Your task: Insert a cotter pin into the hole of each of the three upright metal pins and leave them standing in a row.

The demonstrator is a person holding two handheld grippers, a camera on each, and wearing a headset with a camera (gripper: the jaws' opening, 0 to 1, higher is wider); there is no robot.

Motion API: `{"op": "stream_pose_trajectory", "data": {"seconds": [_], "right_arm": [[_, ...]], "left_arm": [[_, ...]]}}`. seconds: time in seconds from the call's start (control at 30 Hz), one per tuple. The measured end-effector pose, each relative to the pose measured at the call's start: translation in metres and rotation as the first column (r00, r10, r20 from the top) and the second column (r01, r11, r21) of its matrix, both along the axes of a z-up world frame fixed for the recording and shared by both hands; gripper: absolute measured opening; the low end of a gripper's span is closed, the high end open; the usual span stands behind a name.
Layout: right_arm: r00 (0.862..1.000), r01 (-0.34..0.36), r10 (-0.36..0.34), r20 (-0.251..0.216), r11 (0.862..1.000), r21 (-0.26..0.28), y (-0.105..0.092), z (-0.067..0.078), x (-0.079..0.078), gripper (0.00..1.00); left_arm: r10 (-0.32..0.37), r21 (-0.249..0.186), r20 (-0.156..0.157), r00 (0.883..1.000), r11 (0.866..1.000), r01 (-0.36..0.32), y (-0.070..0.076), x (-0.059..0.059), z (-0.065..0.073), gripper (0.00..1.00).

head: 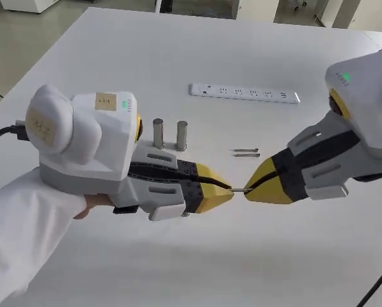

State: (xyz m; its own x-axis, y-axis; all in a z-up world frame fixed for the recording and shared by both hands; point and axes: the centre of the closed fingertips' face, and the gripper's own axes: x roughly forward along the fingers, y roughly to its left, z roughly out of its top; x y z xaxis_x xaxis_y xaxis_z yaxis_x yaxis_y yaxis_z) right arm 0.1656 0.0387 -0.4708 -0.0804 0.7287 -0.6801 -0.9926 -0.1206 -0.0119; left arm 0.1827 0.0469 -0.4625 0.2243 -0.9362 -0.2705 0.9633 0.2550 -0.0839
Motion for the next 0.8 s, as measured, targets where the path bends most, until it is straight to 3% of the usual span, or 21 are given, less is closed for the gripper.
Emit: {"op": "stream_pose_trajectory", "data": {"seconds": [0.2, 0.37, 0.43, 0.7, 0.8], "right_arm": [[1.000, 0.017, -0.017, 0.011, 1.000, 0.013, 0.008, 0.002, 0.009, 0.00], [0.999, 0.048, -0.049, 0.024, 0.999, 0.006, 0.009, -0.006, 0.017, 0.00], [0.997, 0.066, -0.066, 0.033, 0.998, -0.006, 0.008, -0.012, 0.020, 0.00], [0.992, 0.118, -0.117, 0.043, 0.993, -0.028, 0.009, -0.029, 0.032, 0.00], [0.990, 0.140, -0.139, 0.036, 0.990, -0.026, 0.009, -0.033, 0.036, 0.00]], "left_arm": [[0.059, -0.004, -0.007, 0.998, 0.998, -0.059, 0.009, 0.011, 0.000, 0.14], [0.126, 0.005, 0.011, 0.992, 0.992, -0.126, 0.024, 0.025, -0.004, 0.19], [0.171, 0.025, 0.018, 0.985, 0.985, -0.171, 0.034, 0.034, -0.010, 0.21], [0.231, 0.086, 0.009, 0.973, 0.969, -0.231, 0.050, 0.050, -0.041, 0.23], [0.257, 0.096, -0.025, 0.966, 0.963, -0.253, 0.053, 0.053, -0.055, 0.23]]}}
